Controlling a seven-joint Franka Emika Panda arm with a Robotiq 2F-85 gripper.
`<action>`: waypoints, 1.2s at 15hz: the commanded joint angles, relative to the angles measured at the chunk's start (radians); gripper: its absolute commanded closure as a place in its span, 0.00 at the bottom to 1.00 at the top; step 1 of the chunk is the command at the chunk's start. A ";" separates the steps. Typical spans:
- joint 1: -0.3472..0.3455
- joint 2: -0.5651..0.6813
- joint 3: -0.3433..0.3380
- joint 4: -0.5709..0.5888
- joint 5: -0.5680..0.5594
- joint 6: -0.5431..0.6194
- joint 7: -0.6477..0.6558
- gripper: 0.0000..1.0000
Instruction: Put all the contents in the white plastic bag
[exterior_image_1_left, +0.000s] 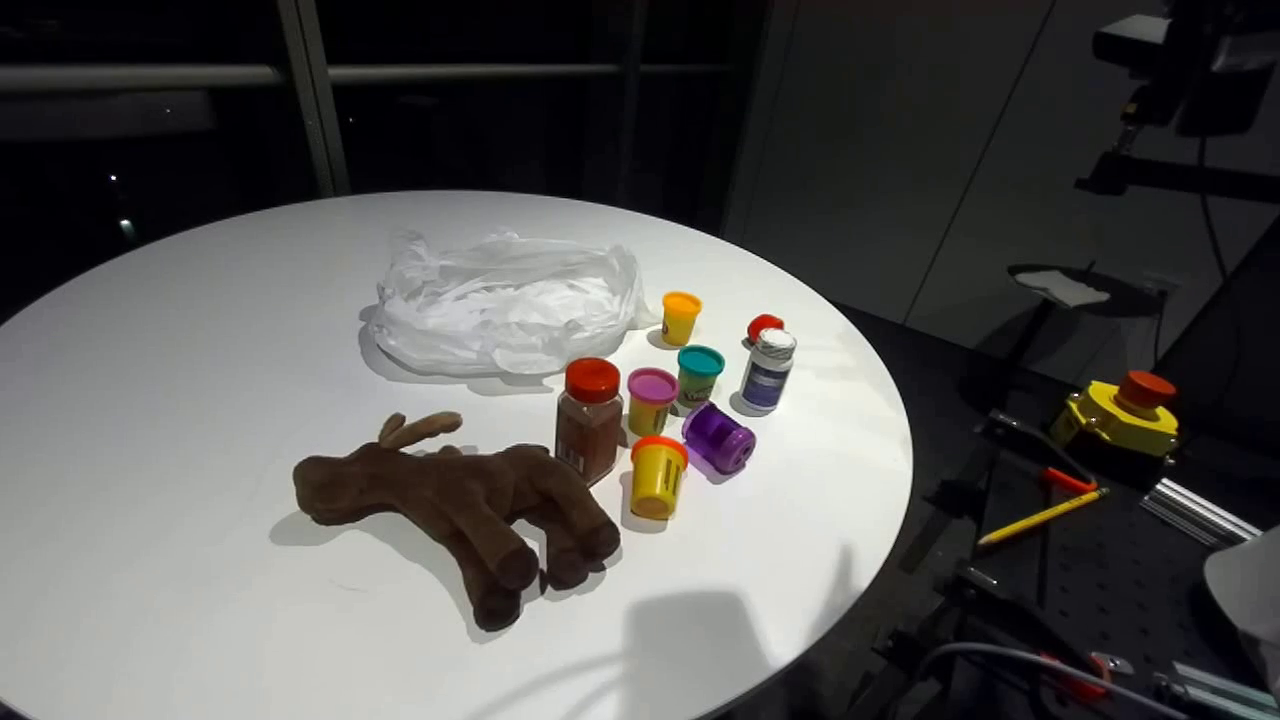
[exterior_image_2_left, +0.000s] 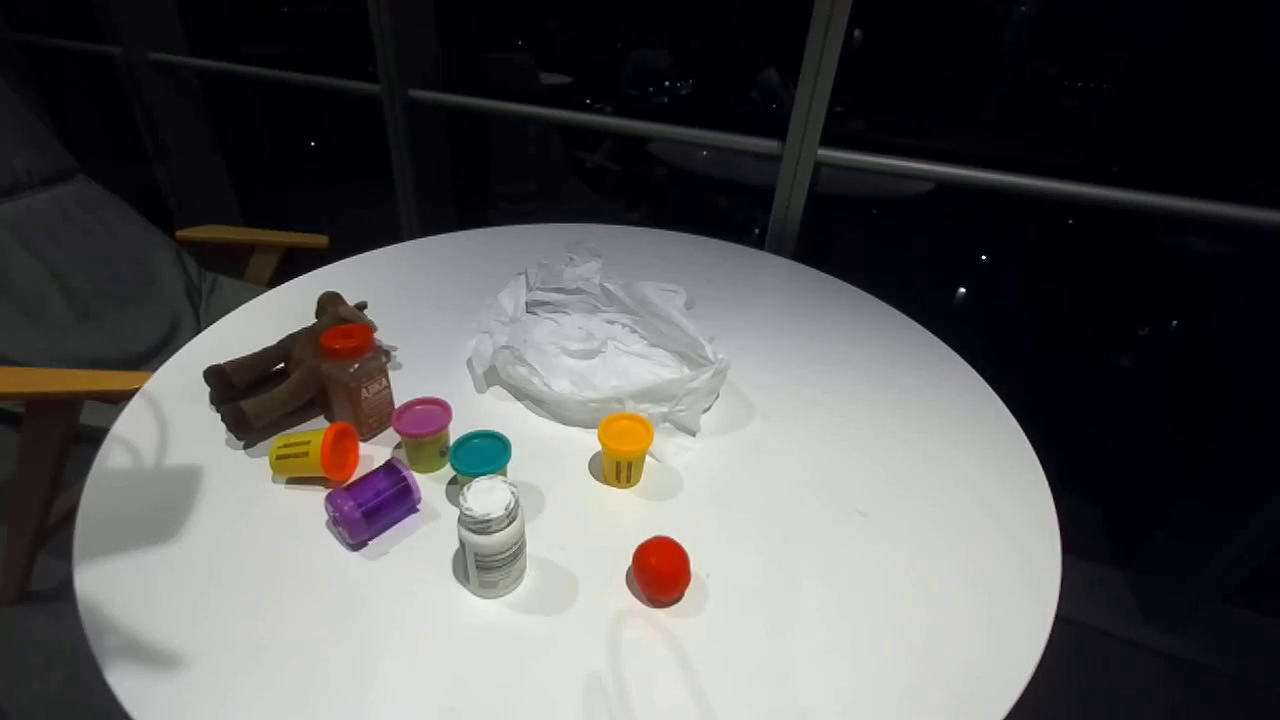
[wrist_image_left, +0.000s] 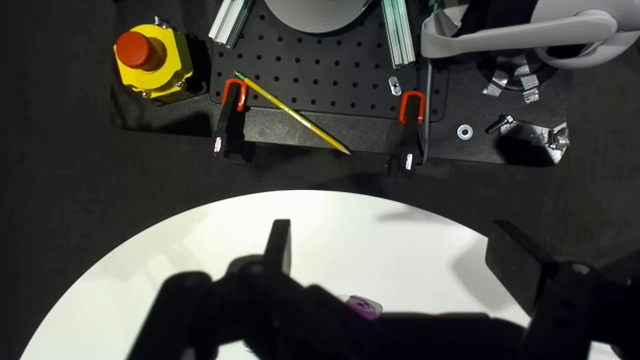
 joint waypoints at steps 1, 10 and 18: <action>0.006 0.001 -0.005 0.002 -0.003 -0.003 0.003 0.00; -0.041 0.226 -0.049 0.021 -0.086 0.288 -0.021 0.00; -0.108 0.545 -0.129 0.033 -0.180 0.663 -0.049 0.00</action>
